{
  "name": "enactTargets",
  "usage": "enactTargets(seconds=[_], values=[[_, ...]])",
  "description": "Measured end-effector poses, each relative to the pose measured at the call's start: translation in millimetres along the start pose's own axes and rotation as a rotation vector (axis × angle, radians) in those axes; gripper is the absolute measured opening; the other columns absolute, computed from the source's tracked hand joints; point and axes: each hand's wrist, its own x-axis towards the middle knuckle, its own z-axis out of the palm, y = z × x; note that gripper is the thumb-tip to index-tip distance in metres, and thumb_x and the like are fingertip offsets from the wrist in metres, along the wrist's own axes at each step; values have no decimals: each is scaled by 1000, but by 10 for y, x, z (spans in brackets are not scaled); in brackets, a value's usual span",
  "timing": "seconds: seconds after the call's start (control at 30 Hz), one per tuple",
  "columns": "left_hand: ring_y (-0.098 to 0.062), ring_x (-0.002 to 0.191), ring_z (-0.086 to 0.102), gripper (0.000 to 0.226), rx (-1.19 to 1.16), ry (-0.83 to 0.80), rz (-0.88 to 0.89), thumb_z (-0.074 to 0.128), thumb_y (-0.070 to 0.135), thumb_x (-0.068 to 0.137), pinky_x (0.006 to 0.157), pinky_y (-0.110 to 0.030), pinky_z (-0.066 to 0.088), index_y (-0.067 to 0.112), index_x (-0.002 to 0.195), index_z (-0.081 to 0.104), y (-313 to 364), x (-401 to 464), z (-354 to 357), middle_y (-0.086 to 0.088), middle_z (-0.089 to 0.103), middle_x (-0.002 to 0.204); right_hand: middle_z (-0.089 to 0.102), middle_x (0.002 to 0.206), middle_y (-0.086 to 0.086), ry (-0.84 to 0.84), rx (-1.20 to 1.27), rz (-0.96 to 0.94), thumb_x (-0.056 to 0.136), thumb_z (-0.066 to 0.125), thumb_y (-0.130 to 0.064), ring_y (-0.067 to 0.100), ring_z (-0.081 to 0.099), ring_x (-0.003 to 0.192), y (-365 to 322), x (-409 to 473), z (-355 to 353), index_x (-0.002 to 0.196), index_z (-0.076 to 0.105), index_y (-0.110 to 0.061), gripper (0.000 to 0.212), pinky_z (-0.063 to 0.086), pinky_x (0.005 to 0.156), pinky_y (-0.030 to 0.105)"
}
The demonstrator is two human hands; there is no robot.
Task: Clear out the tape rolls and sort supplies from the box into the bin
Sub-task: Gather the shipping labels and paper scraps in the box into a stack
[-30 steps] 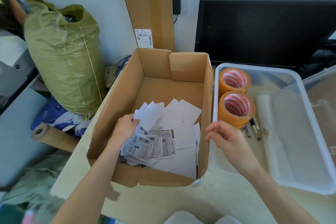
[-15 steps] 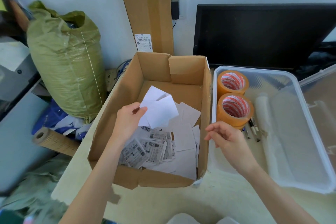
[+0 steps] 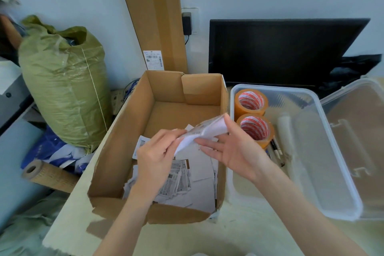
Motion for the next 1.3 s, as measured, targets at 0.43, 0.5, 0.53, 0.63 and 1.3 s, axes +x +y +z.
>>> enactTargets(seconds=[0.43, 0.5, 0.53, 0.63, 1.3], values=[[-13, 111, 54, 32, 75, -119, 245, 38, 13, 100, 95, -7, 39, 2, 111, 66, -101, -56, 84, -5, 53, 123, 71, 109, 15, 77, -253, -167, 84, 59, 12, 31, 70, 97, -36, -10, -160, 123, 51, -13, 47, 60, 74, 40], [-8, 114, 55, 32, -42, -67, 90, 40, 5, 95, 96, -13, 43, 4, 115, 65, -31, -54, 112, -4, 56, 123, 72, 107, 12, 123, -298, -213, 84, 59, 11, 29, 71, 96, -34, -10, -188, 122, 52, -13, 45, 60, 77, 42], [-6, 112, 56, 33, -108, -39, -20, 40, 6, 95, 95, -15, 45, 6, 119, 63, 21, -36, 113, -3, 58, 123, 72, 106, 11, 136, -324, -228, 85, 59, 10, 28, 71, 96, -32, -11, -212, 121, 53, -13, 44, 59, 78, 43], [1, 108, 56, 36, -204, -71, -333, 39, 30, 100, 87, -9, 44, 17, 129, 56, 174, 76, 84, 10, 58, 123, 73, 105, 10, 119, -392, -243, 85, 59, 11, 29, 71, 96, -31, -36, -253, 116, 55, -14, 40, 56, 81, 46], [-2, 72, 63, 12, 3, -428, -528, 66, 26, 87, 61, -15, 50, 26, 96, 58, 362, 116, 177, 16, 63, 80, 70, 91, 1, 297, -572, -499, 95, 51, -2, 7, 69, 77, 54, -43, -395, 102, 60, -13, 15, 52, 61, 20]])
